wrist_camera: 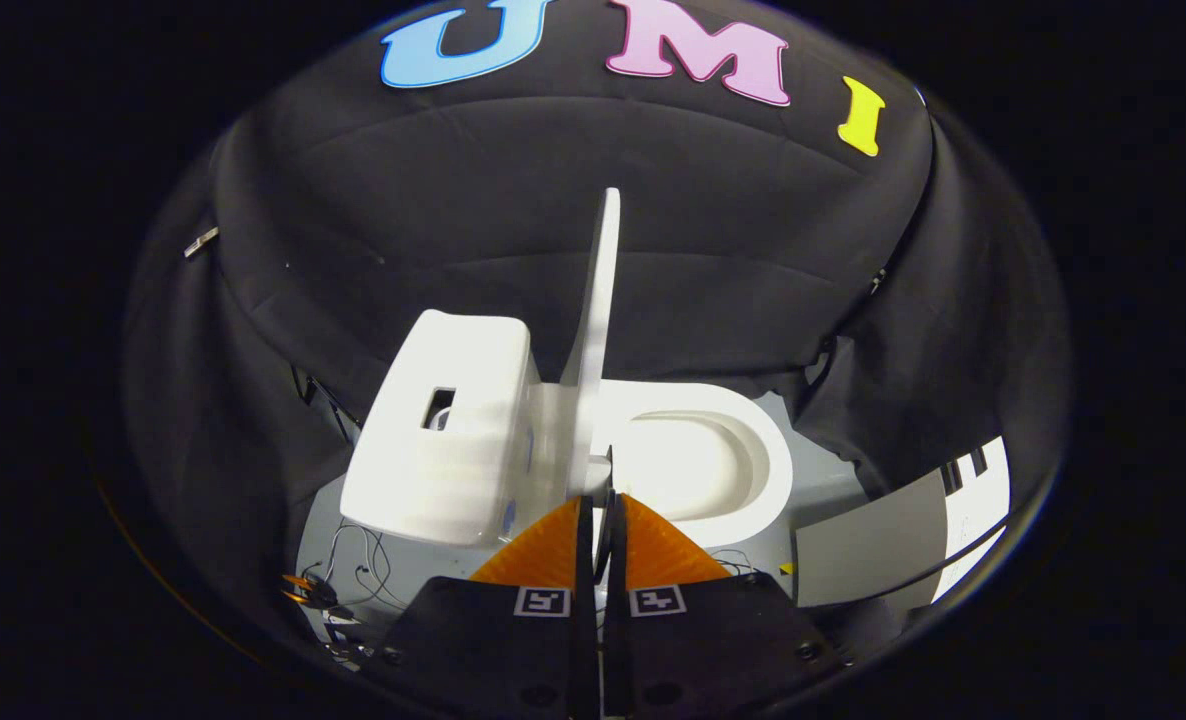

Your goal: Open the toilet lid.

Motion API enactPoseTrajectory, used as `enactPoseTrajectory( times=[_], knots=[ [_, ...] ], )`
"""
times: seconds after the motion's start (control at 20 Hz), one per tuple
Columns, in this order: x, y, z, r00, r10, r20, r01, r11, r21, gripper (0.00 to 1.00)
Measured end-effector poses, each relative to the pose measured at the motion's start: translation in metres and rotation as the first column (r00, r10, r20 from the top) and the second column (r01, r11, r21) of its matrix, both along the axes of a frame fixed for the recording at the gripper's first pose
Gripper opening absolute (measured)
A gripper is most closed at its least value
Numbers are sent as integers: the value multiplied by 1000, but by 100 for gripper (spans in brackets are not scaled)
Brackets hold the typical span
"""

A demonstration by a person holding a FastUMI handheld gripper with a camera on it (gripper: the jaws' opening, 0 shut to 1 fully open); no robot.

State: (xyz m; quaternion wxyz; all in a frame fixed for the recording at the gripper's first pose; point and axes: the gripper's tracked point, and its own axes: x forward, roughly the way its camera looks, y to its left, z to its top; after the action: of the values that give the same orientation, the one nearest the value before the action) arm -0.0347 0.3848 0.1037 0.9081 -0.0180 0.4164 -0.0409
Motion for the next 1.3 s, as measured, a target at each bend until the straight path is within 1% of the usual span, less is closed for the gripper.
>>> enactPoseTrajectory(
  times=[0.1, 0.25, 0.35, 0.5, 0.55, 0.6, 0.95, 1.1, 1.2, 1.3],
  knots=[
    [-1, 9, 1, 1000, 7, 17, -7, 1000, -10, 7],
    [1, 26, 1, 999, -5, 42, 6, 1000, -23, 7],
    [1, 36, 0, 999, 17, 49, -14, 999, -51, 7],
    [2, 52, -1, 998, 0, 59, 3, 999, -41, 7],
    [3, 55, -1, 998, -1, 62, 3, 999, -40, 9],
    [3, 58, -2, 998, 1, 64, 1, 999, -42, 9],
    [4, 73, -3, 996, 49, 75, -45, 998, -48, 11],
    [5, 79, -6, 995, 73, 68, -71, 997, -30, 12],
    [6, 83, -7, 994, 89, 68, -88, 996, -11, 15],
    [6, 96, -8, 988, 137, 69, -140, 990, 34, 19]
  ],
)
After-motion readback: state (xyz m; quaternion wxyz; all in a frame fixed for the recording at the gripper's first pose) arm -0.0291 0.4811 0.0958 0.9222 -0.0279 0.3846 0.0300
